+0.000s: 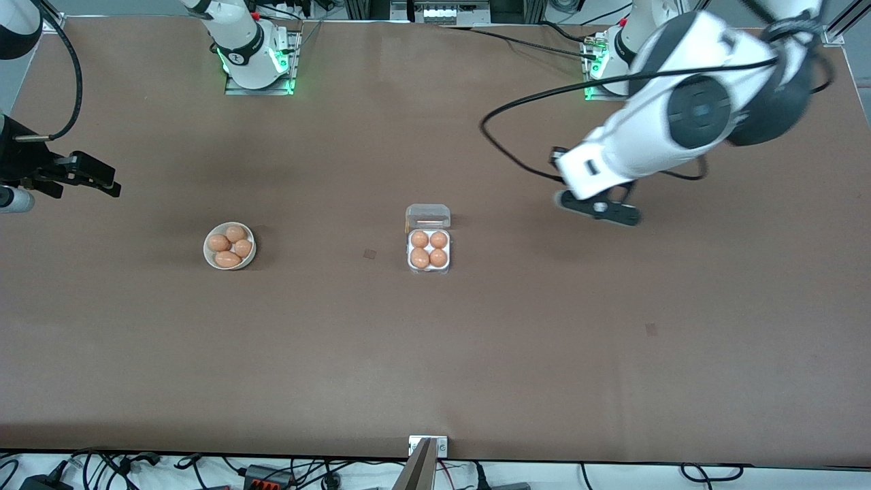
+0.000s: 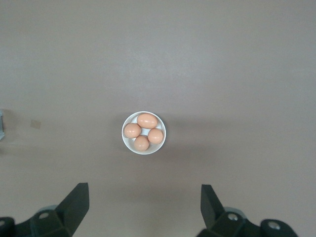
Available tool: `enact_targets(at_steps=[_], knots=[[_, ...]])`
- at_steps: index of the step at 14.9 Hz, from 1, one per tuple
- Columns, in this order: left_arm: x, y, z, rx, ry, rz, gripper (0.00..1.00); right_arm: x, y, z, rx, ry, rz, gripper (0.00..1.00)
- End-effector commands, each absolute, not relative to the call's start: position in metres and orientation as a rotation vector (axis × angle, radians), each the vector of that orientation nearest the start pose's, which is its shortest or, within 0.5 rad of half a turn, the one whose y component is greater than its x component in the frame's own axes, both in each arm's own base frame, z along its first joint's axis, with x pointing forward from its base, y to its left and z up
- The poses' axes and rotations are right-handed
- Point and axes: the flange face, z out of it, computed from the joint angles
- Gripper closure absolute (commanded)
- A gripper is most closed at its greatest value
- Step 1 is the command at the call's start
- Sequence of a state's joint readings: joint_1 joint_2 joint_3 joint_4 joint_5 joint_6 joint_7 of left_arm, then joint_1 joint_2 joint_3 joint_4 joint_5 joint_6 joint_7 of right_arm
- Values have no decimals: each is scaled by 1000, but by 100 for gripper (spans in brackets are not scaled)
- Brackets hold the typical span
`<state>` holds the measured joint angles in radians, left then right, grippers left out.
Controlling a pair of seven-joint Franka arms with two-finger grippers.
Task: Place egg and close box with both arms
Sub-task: 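Lower the left gripper onto the raised carton lid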
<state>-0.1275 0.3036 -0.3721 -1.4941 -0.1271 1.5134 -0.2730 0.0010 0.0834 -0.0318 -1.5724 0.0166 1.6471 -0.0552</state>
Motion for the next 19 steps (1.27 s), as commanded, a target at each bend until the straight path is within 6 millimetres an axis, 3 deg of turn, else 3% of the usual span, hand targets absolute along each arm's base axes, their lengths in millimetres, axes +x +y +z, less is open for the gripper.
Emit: enact_targets(at_steps=[1,4,7,11,15,19], knots=[[536,-338,465,-3198,275,592,97,580,-15,589,-3140,-70,7,0],[519,-398,418,-3193,320,612,99,579,-16,591,-3150,-71,3,0],[508,-439,390,-3215,159,572,99,579,-12,591,-3150,-81,3,0],[495,-473,348,-3252,53,665,99,580,-11,591,-3150,-69,1,0],[468,-513,313,-3249,45,664,99,580,-10,590,-3150,-71,-2,0],[457,-535,283,-3272,-3,628,99,580,-12,591,-3151,-62,-7,0]])
